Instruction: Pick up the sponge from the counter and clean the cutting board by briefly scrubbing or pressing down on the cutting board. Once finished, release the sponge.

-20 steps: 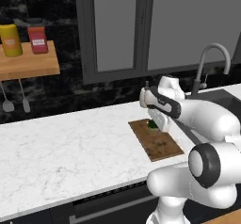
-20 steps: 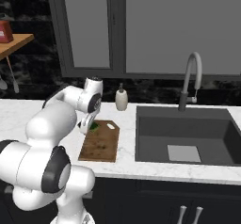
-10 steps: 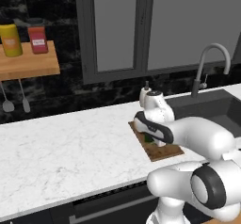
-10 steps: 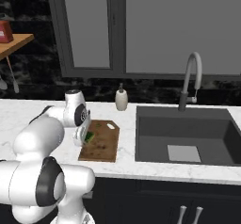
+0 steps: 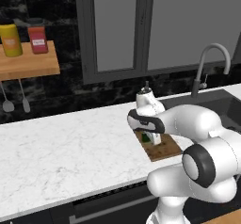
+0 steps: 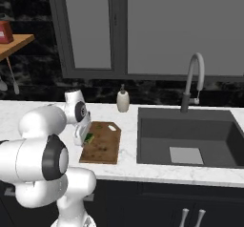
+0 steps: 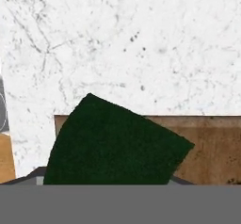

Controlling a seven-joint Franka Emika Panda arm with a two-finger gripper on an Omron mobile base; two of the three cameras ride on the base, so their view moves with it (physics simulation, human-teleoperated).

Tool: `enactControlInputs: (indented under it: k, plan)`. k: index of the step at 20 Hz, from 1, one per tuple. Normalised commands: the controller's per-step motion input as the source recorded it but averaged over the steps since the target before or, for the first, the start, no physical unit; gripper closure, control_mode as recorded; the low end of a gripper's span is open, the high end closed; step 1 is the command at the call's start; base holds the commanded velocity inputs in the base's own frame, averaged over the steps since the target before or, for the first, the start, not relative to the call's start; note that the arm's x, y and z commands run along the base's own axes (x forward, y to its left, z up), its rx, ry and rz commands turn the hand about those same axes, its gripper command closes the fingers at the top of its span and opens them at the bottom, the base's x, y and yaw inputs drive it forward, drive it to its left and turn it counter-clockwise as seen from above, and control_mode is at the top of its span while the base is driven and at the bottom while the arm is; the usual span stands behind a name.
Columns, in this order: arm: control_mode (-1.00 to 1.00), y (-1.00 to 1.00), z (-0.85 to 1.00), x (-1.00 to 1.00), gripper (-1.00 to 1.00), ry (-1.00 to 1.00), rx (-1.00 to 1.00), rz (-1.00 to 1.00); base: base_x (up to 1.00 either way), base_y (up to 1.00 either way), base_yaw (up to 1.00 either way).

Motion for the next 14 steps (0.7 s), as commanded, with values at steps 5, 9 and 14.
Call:
enactControlInputs:
  k: [5,9,14]
  plan:
    - [-1.0,-0.01,-0.28,0.0,1.0,0.0,-0.16,-0.06,0.0,0.0,0.0]
    - [-1.0,-0.28,-0.26,-0.09,1.0,-0.07,-0.04,-0.04,0.0,0.0,0.0]
    - [-1.0,-0.38,-0.34,-0.12,1.0,-0.1,-0.01,-0.01,0.0,0.0,0.0]
